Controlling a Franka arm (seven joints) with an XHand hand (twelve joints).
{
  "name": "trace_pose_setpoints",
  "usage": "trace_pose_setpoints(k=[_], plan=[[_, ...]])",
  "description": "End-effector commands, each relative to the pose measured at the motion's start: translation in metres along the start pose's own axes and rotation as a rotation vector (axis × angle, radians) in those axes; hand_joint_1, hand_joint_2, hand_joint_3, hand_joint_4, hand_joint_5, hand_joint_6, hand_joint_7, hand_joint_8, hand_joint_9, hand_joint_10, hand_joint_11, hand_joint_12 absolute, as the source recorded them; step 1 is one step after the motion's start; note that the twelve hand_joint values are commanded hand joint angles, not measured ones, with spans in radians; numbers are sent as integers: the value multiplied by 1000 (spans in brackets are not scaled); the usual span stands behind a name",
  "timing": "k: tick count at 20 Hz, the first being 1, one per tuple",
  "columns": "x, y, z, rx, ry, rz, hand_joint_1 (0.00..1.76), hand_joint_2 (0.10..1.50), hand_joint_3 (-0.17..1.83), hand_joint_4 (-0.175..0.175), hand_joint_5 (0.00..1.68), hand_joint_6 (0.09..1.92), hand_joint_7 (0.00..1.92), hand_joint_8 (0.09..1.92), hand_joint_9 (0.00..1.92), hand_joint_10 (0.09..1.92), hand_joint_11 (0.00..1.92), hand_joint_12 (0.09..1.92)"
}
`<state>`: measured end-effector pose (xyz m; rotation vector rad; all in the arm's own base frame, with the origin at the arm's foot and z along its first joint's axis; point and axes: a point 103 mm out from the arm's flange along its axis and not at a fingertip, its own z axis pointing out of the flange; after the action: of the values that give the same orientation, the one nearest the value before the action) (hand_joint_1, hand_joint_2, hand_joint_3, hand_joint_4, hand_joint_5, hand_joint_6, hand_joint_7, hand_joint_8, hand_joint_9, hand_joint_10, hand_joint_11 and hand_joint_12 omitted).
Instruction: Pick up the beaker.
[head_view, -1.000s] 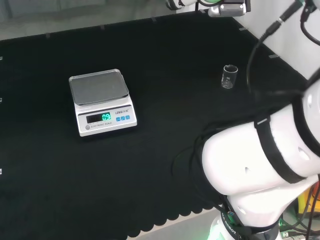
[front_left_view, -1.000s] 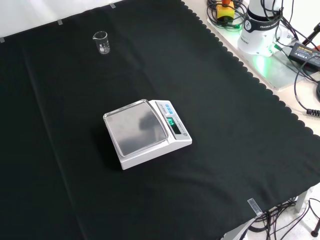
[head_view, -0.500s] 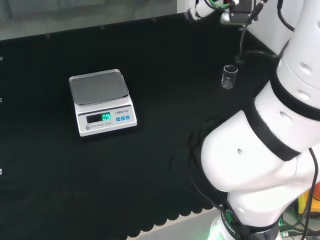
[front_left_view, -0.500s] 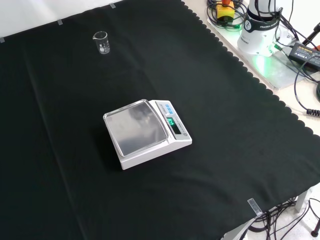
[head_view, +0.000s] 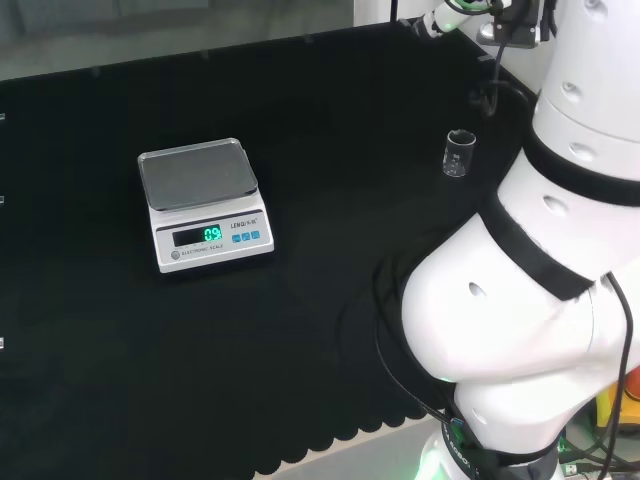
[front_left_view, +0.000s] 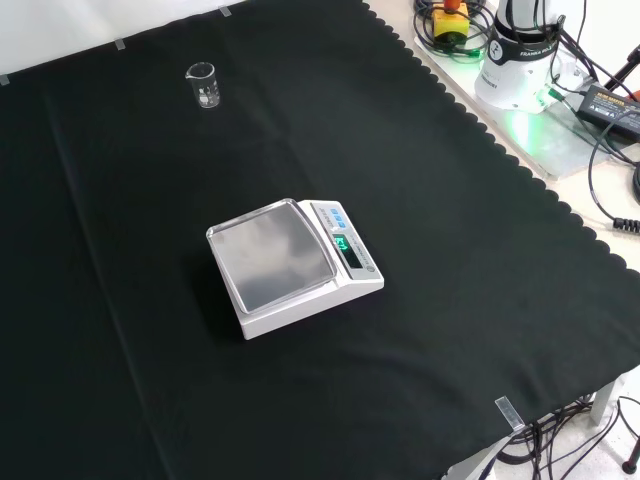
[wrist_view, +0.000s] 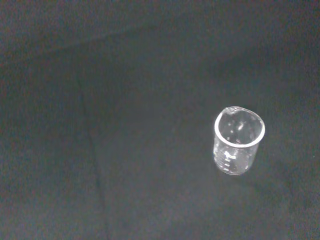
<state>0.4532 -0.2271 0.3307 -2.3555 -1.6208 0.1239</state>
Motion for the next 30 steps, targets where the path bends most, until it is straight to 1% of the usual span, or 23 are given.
trace_pose_setpoints(k=[1,7,14,18,25,30], plan=[[-26,72,68,145,73,22,500,735,189,-83,244,87,32,823,0,956,169,1545],[-37,98,92,182,125,54,499,735,188,-85,253,87,39,827,0,958,169,1544],[-44,110,110,231,143,87,495,735,187,-86,258,87,42,829,0,962,169,1543],[-47,112,121,264,150,107,492,735,187,-86,259,87,42,829,0,963,169,1543],[-50,108,145,327,173,131,483,735,186,-86,260,87,41,830,0,963,167,1542],[-46,107,159,364,179,142,478,735,186,-86,261,87,40,830,0,958,164,1541]])
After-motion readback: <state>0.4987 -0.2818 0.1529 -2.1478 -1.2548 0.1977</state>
